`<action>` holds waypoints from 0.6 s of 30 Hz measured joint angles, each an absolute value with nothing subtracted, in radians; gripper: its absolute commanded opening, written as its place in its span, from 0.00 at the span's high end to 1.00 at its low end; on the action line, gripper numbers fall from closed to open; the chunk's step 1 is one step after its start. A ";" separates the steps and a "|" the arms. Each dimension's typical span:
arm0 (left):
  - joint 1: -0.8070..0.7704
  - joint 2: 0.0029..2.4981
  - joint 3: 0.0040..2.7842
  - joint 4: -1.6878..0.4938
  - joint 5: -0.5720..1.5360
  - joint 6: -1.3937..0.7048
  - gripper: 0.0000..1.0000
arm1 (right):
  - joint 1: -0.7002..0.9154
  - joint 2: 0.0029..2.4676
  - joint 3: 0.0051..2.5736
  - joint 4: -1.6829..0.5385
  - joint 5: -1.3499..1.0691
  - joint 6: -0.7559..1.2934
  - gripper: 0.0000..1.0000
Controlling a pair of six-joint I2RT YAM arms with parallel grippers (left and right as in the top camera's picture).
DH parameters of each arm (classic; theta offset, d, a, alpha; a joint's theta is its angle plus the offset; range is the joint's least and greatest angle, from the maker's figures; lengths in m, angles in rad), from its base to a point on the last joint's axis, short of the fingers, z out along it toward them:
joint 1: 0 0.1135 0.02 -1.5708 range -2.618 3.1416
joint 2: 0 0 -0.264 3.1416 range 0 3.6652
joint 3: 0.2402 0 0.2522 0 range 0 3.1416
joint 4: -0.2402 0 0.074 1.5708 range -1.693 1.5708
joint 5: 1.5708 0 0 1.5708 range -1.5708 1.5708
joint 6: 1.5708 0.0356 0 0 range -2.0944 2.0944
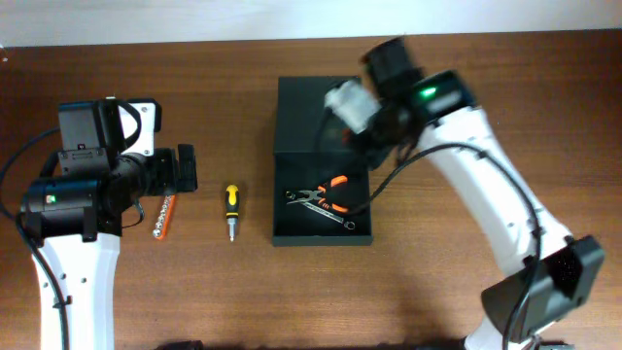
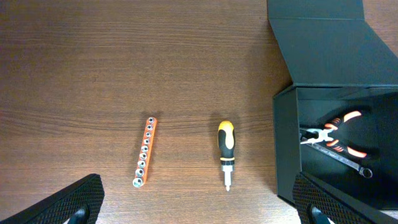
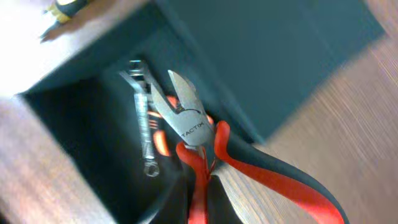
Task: Pack container
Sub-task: 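Carry the cutters into the green box and release them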
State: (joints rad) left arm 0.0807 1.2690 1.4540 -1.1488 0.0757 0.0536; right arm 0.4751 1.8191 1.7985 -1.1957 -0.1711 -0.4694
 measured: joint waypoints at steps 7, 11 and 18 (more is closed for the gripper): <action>0.081 1.269 1.454 -1.149 0.075 0.053 0.01 | 0.575 1.939 1.766 -1.191 -0.132 -0.496 0.96; 0.081 1.269 1.454 -1.149 0.075 0.054 0.01 | 0.577 2.057 1.742 -1.188 -0.131 -0.496 0.96; 0.081 1.269 1.454 -1.149 0.076 0.054 0.01 | 0.577 2.188 1.726 -1.187 -0.132 -0.478 0.71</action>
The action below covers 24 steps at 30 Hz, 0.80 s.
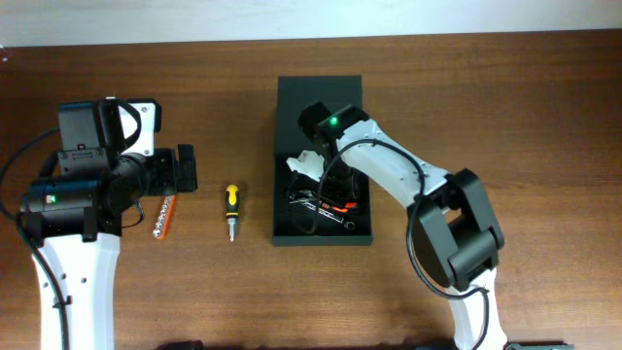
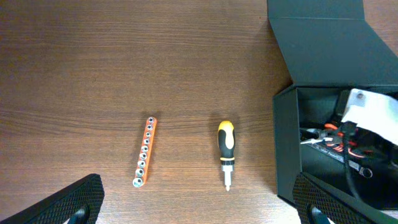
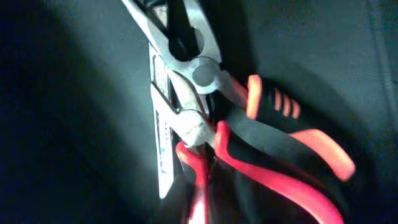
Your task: Pack container
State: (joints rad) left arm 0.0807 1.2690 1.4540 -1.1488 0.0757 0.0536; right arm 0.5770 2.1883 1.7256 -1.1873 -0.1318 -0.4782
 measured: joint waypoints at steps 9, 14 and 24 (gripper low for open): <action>0.081 1.269 1.454 -1.159 0.076 0.054 0.01 | 0.577 2.177 1.831 -1.295 -0.104 -0.423 0.01; 0.081 1.269 1.454 -1.191 0.075 0.054 0.01 | 0.571 2.106 2.078 -1.394 -0.039 -0.372 0.01; -0.044 1.380 1.335 -1.142 0.012 -0.005 0.01 | 0.229 1.914 2.592 -1.644 0.028 -0.163 0.01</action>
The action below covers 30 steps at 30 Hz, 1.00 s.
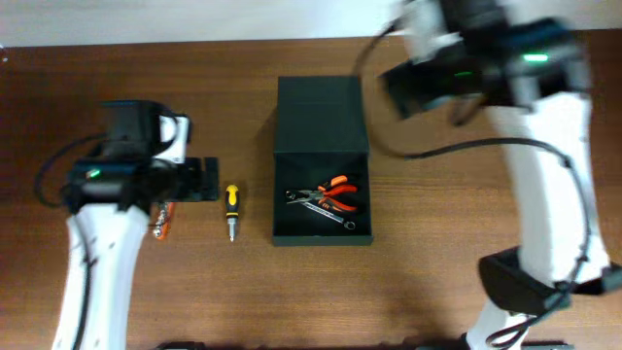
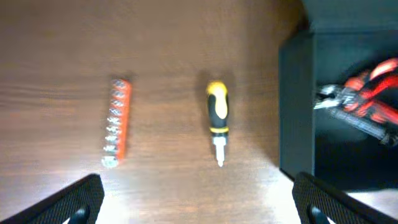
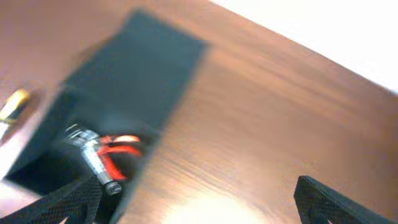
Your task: Pack container
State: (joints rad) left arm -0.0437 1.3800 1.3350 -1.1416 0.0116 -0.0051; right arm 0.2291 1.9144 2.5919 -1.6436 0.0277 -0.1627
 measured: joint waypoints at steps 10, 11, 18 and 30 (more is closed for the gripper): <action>-0.099 1.681 1.235 -1.032 0.021 -0.073 0.01 | -0.136 1.928 2.516 -1.692 -0.068 -0.103 0.01; -0.099 1.713 1.235 -1.023 0.026 -0.077 0.01 | -0.157 1.931 2.494 -1.691 -0.075 -0.103 0.01; -0.099 1.875 1.232 -0.926 0.047 -0.099 0.01 | -0.195 1.935 2.317 -1.654 -0.099 -0.105 0.01; -0.103 1.959 1.249 -0.888 0.043 -0.110 0.01 | -0.195 1.935 2.148 -1.573 -0.107 -0.104 0.01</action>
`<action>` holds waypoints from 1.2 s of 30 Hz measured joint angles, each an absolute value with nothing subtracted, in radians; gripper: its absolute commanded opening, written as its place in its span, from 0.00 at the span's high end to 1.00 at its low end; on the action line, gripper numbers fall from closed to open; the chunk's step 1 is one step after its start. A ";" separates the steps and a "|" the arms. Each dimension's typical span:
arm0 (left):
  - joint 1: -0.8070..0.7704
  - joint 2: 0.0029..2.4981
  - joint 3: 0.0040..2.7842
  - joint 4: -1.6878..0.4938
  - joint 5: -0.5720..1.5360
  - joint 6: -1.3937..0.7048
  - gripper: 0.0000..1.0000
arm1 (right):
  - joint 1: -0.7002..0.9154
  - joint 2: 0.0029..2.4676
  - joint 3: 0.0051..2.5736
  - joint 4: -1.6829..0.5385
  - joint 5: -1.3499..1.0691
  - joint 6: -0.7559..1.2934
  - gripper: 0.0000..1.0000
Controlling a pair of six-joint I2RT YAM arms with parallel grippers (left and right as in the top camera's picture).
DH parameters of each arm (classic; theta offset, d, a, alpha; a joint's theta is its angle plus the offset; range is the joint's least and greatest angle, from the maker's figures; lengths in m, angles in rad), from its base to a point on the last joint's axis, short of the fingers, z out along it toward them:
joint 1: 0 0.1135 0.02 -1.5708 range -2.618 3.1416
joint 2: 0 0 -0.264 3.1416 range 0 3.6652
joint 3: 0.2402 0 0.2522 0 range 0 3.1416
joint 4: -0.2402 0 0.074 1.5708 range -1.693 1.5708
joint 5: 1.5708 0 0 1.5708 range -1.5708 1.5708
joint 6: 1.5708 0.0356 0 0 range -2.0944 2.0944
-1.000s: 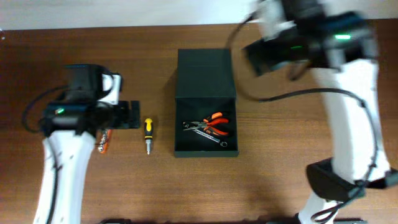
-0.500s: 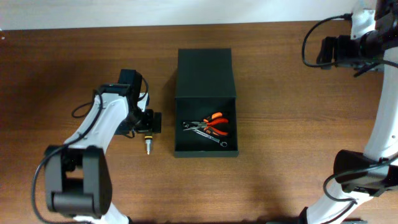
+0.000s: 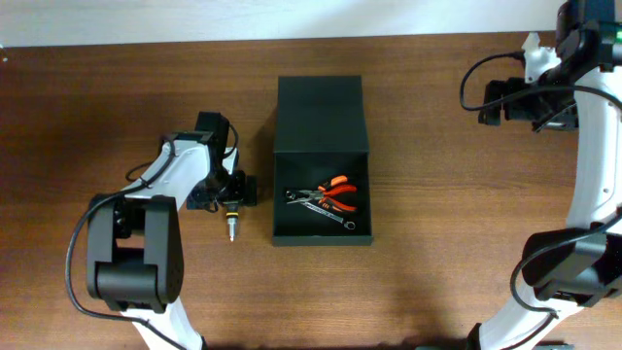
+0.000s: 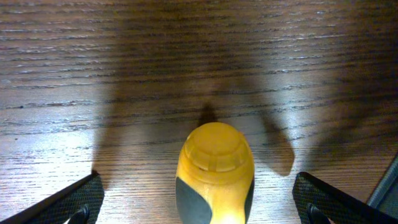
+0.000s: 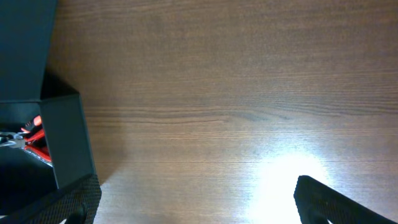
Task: Pack container
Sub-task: 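Lower the left gripper and grasp the yellow-black screwdriver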
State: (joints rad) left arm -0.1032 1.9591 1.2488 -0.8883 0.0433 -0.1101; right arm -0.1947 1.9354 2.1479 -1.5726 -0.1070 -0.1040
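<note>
The black box (image 3: 283,194) stands mid-table with its lid (image 3: 321,107) folded back. In it lie orange and red-handled pliers (image 3: 332,194) on a steel wrench (image 3: 330,218). A yellow-and-black screwdriver (image 3: 231,226) lies left of the box. My left gripper (image 3: 231,192) is low over its handle end (image 4: 215,168), open, one finger (image 4: 74,202) on each side. My right gripper (image 3: 501,100) hangs open far right, nothing in it. The right wrist view shows a box corner (image 5: 62,137) and the pliers (image 5: 31,137).
Bare wood tabletop (image 5: 236,93) lies right of the box under the right arm. The left arm's links (image 3: 165,175) stretch across the table's left side. No orange bit holder shows in these views.
My left gripper was higher, with the screwdriver and an orange bit holder in its view; now it is low, astride the screwdriver's handle. My right gripper has moved from behind the box to the far right.
My right gripper held red-handled cutters above the box. Then it was down inside the box with them, on the other pliers. Then it was open and raised, the cutters left inside. My left gripper stayed at the left, then shifted right, and now straddles the screwdriver.
</note>
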 measured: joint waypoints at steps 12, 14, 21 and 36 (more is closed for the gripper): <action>-0.139 1.968 1.236 -0.958 0.004 -0.111 0.04 | -0.195 1.935 2.148 -1.568 -0.107 -0.105 0.01; -0.144 1.959 1.221 -0.956 0.004 -0.114 0.04 | -0.195 1.935 2.147 -1.575 -0.107 -0.104 0.01; -0.151 1.935 1.182 -0.920 0.002 -0.120 0.10 | -0.195 1.935 2.147 -1.583 -0.107 -0.104 0.01; -0.156 1.934 1.175 -0.908 0.007 -0.138 0.61 | -0.195 1.935 2.147 -1.593 -0.107 -0.104 0.01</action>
State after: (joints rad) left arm -0.1558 1.9343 1.1748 -0.9085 0.0067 -0.1375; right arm -0.1947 1.9354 2.1471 -1.5929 -0.1070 -0.1043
